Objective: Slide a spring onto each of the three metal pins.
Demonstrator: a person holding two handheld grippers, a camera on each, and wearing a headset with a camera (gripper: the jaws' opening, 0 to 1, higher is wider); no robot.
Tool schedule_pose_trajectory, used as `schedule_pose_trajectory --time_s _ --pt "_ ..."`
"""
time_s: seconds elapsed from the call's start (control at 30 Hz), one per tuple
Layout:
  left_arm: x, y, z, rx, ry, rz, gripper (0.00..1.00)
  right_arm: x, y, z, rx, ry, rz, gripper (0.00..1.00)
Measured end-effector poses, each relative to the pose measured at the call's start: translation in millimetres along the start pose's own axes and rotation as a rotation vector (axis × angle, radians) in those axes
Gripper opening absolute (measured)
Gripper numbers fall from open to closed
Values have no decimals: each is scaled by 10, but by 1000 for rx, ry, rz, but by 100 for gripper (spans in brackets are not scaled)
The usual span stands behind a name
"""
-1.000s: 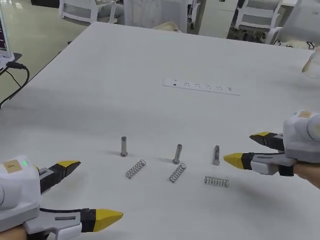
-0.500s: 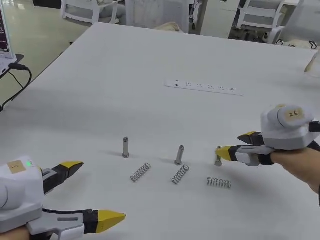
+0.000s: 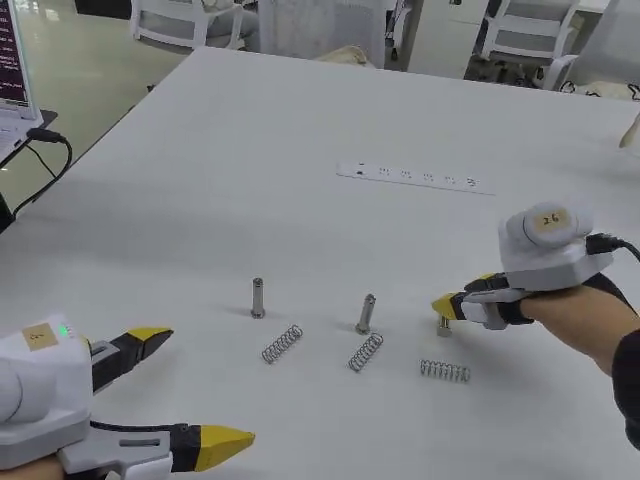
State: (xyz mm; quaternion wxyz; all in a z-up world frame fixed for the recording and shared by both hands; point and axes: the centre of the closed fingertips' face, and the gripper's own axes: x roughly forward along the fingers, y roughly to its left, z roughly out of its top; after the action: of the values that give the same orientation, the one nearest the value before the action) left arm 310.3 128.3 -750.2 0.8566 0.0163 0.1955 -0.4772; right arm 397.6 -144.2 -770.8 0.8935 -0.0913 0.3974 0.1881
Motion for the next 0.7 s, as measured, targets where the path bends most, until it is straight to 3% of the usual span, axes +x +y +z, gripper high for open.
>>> schedule_pose_trajectory --time_s 0.43,0.7 --pt "2 -3 -30 -7 4 -3 93 111 11 -56 47 62 -17 17" --pt "-9 8 -54 -13 8 0 92 148 31 -95 40 99 -24 16"
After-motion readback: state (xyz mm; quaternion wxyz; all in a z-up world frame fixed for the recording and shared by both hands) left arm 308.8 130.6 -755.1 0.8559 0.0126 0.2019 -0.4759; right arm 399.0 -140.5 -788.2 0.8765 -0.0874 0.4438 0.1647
